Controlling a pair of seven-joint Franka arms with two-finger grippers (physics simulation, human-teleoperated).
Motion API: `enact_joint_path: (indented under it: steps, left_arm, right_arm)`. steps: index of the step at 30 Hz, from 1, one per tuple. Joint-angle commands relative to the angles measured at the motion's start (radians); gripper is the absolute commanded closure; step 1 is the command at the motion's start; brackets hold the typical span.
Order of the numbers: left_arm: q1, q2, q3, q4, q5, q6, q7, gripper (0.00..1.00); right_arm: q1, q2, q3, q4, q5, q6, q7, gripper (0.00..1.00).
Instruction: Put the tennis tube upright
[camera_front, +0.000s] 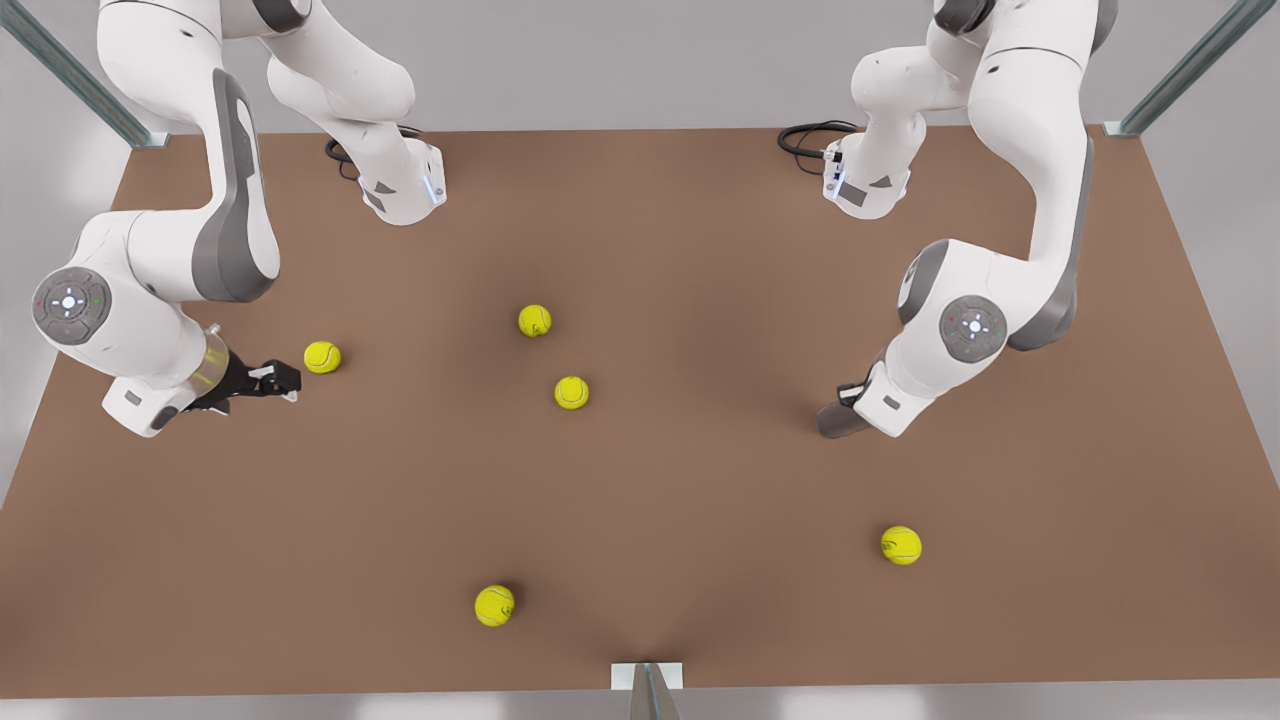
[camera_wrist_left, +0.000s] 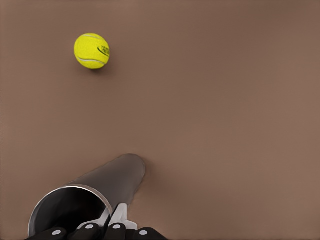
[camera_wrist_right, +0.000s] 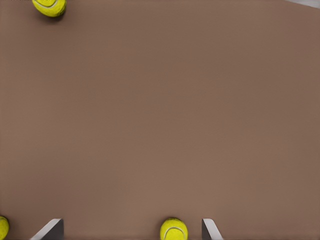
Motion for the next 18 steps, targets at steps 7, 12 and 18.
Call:
enact_joint_path:
  steps: [7,12,18]
  left_arm:
    - [0.001,0.008,0.003,0.0,0.03,-0.001,-0.004,0.79]
    - [0.0,0.026,0.003,0.017,0.031,-0.006,-0.002,0.79]
    - [0.003,0.04,0.003,0.031,0.031,-0.007,0.001,0.79]
  right_arm:
    - [0.0,0.003,0.0,0.0,-0.012,0.017,0.0,0.0]
    - [0.0,0.012,0.0,-0.003,-0.012,0.034,0.0,0.0]
    - [-0.005,0.006,0.0,0.009,-0.012,0.032,-0.002,0.0]
